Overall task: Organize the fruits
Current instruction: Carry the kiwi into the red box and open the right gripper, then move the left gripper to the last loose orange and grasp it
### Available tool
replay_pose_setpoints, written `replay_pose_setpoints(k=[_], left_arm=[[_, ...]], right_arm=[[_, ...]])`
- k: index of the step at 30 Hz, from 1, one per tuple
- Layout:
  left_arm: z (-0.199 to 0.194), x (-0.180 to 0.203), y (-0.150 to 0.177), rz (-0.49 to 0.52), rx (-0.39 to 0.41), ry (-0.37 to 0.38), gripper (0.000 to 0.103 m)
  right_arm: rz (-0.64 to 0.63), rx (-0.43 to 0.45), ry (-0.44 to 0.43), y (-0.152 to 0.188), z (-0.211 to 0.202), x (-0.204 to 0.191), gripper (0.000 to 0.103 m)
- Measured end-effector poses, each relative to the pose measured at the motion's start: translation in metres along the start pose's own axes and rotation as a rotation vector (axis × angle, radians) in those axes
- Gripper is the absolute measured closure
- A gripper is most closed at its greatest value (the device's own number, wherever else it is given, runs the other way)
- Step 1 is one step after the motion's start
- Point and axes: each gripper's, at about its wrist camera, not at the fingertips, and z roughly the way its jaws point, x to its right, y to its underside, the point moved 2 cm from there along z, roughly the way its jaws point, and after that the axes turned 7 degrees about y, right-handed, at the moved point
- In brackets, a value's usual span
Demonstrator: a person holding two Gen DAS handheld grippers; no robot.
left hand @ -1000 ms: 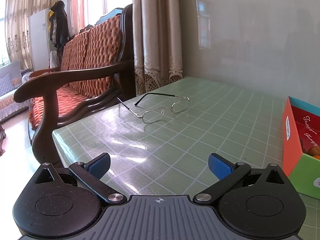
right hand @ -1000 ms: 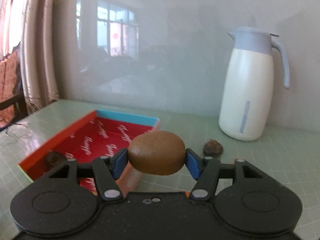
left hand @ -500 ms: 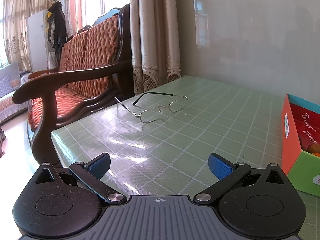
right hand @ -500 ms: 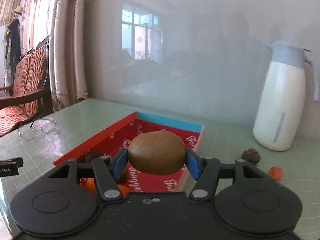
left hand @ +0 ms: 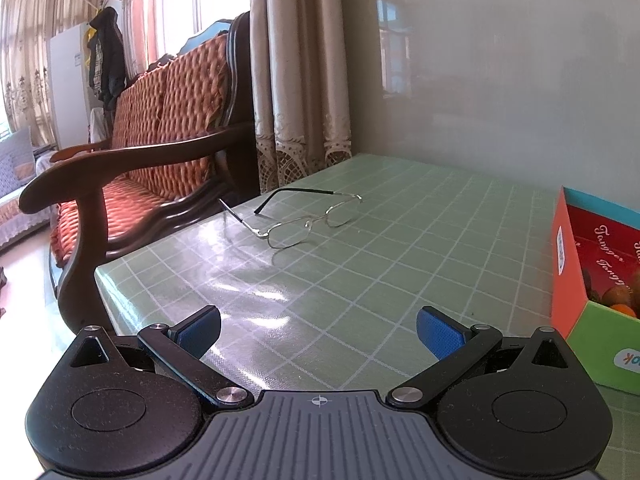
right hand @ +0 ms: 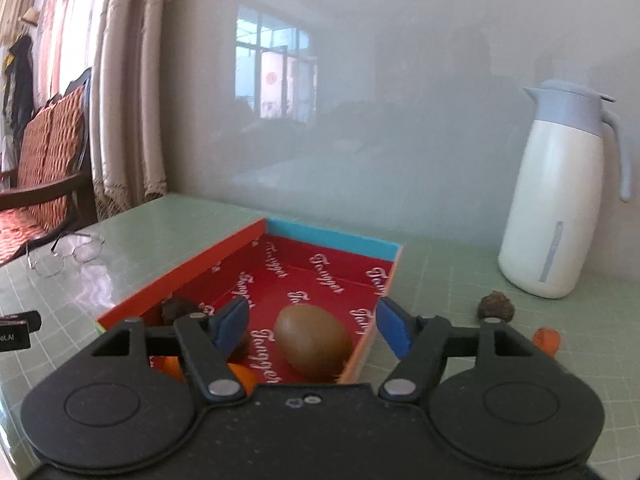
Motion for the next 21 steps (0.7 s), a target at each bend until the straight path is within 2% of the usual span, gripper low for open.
replay_pose_setpoints(k=[11, 21], left_arm=[[-0.01, 0.014, -0.005, -0.004, 0.02, 0.037, 0.0], [-0.03, 0.056, -0.012, 0.036, 0.06, 0.108, 0.0]], right_arm=[[0.111, -0.007, 0.079, 0.001, -0.014, 0.066, 0.033], [0.179, -0.009, 0.159, 0.006, -0.03, 0.123, 0.033]])
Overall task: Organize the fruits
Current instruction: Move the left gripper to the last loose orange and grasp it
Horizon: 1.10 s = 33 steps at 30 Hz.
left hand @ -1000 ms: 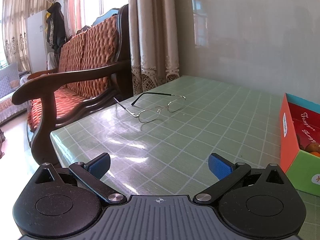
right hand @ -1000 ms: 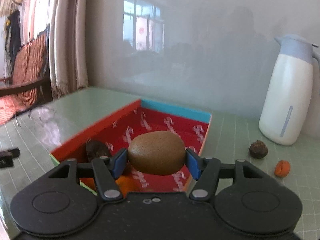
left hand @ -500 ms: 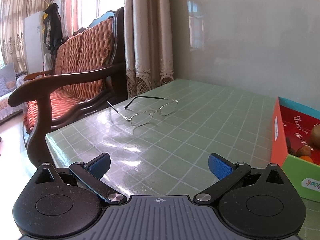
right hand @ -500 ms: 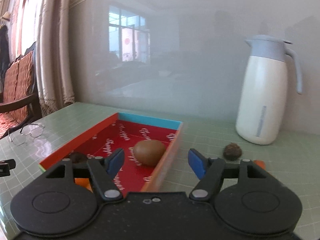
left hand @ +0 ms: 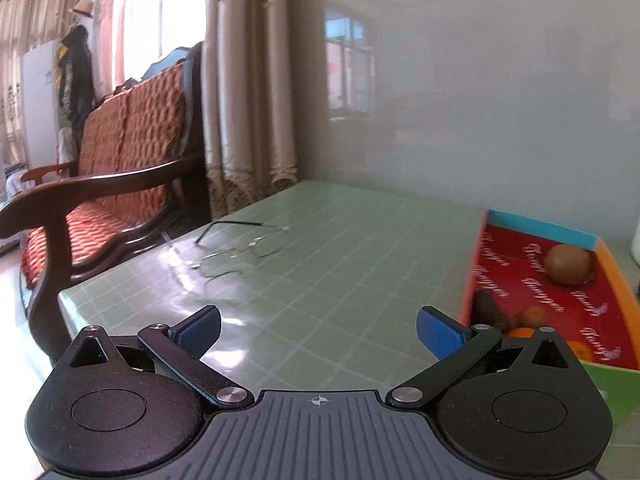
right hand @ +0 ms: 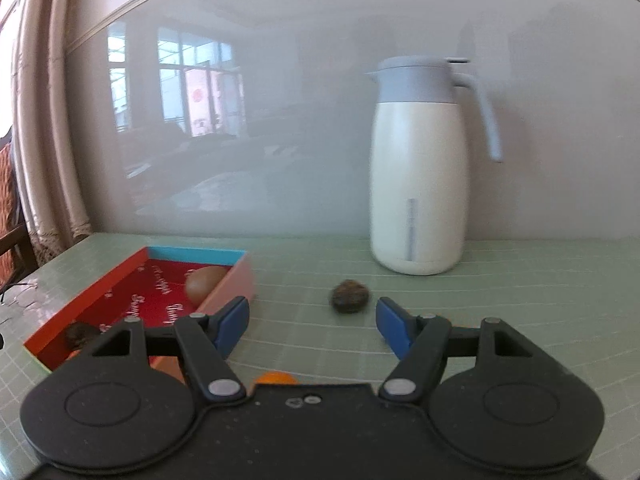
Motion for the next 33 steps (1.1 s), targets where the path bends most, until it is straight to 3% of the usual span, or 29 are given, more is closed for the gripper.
replay_pose_setpoints(k=[6, 26, 33], left_arm=[[-0.008, 0.036, -0.003, 0.04, 0.017, 0.062, 0.0], [-0.044, 0.166, 0.007, 0.119, 0.043, 0.395, 0.0], [-0.062, 0.211, 0.018, 0.213, 0.071, 0.5, 0.0]], right_arm=[[0.03, 0.009, 0.044, 0.0, -0.01, 0.035, 0.032], [0.123, 0.018, 0.214, 0.011, -0.039, 0.148, 0.03], [0.154, 0.015, 0.26, 0.016, -0.044, 0.176, 0.03]])
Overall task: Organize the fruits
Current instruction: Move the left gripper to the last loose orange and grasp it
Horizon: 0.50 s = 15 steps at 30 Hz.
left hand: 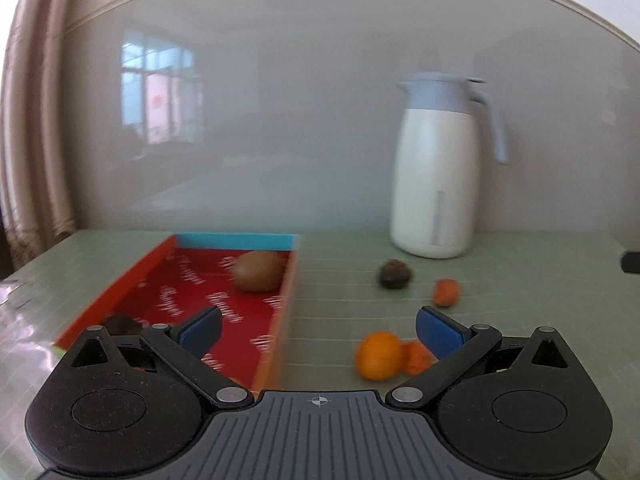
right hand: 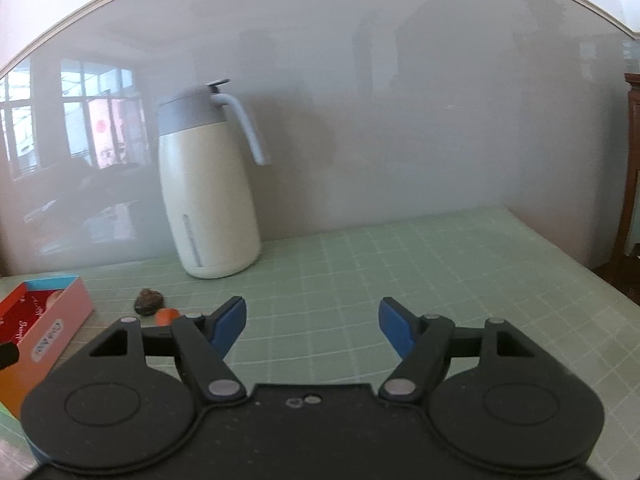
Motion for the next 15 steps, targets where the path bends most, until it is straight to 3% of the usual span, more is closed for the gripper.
replay_pose_setpoints(k=[4, 7, 12, 15], left_arm=[[0.005, 0.018, 0.002, 0.036, -0.01, 0.033, 0.001], [0.014, 0.025, 0.005, 0.037, -0.052, 0.056, 0.025], [0.03, 0.026, 0.009, 0.016, -0.109, 0.057, 0.032], [0.042, 0.028, 0.015, -0.001, -0.157, 0.061, 0.045]], right_arm=[[0.012, -0.001, 0.016, 0.001, 0.001, 0.009, 0.03], [0.017, -0.001, 0.025, 0.0, 0.003, 0.014, 0.03], [0.024, -0.003, 0.038, 0.0, 0.005, 0.022, 0.028], [0.022, -0.008, 0.049, 0.002, 0.005, 0.024, 0.028]])
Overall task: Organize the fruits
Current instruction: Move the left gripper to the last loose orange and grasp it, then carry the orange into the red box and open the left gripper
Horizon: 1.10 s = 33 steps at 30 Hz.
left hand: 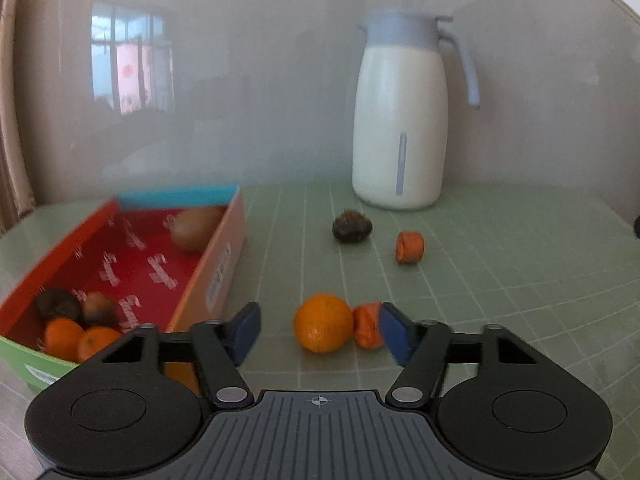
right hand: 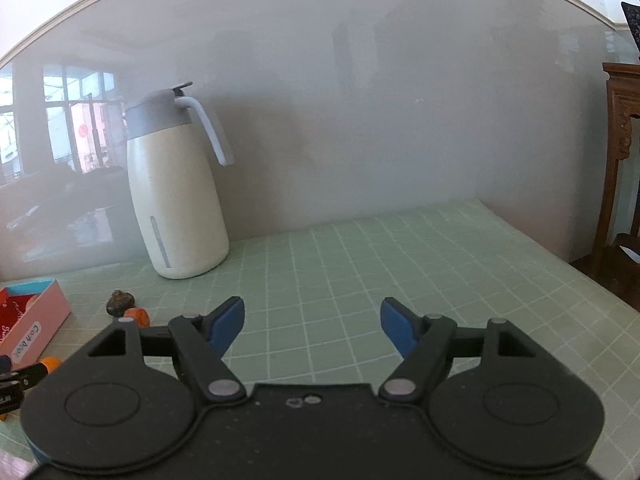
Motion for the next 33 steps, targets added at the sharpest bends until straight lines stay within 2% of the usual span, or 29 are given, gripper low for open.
replay_pose_setpoints(k=[2, 8, 13, 17, 19, 20, 33], left_arm=[[0.007, 0.001, 0.002, -0.008, -0.018, -0.003, 0.051], [0.015, -0.003, 0.003, -0.044, -0.029, -0.041, 0.051], [0.028, -0.001, 0.003, -0.034, -0.042, -0.041, 0.051], [0.045, -0.006, 0.002, -0.068, -0.086, -0.028, 0.053], [0.046, -0.005, 0.001, -0.065, -0.085, -0.024, 0.058], [0.046, -0.004, 0.001, -0.056, -0.085, -0.024, 0.064], [0.025, -0.006, -0.007, -0.021, -0.041, -0.014, 0.064]], right_arm=[[-0.001, -0.005, 0.007, 0.001, 0.001, 0.004, 0.028], [0.018, -0.014, 0.021, 0.003, 0.002, 0.013, 0.026], [0.002, -0.017, 0.022, 0.005, 0.003, 0.013, 0.025], [0.0, -0.024, 0.03, 0.006, 0.005, 0.015, 0.025], [0.002, -0.028, 0.035, 0.006, 0.007, 0.016, 0.025], [0.002, -0.029, 0.037, 0.006, 0.008, 0.016, 0.025], [-0.02, -0.044, 0.035, 0.008, 0.011, 0.006, 0.025]])
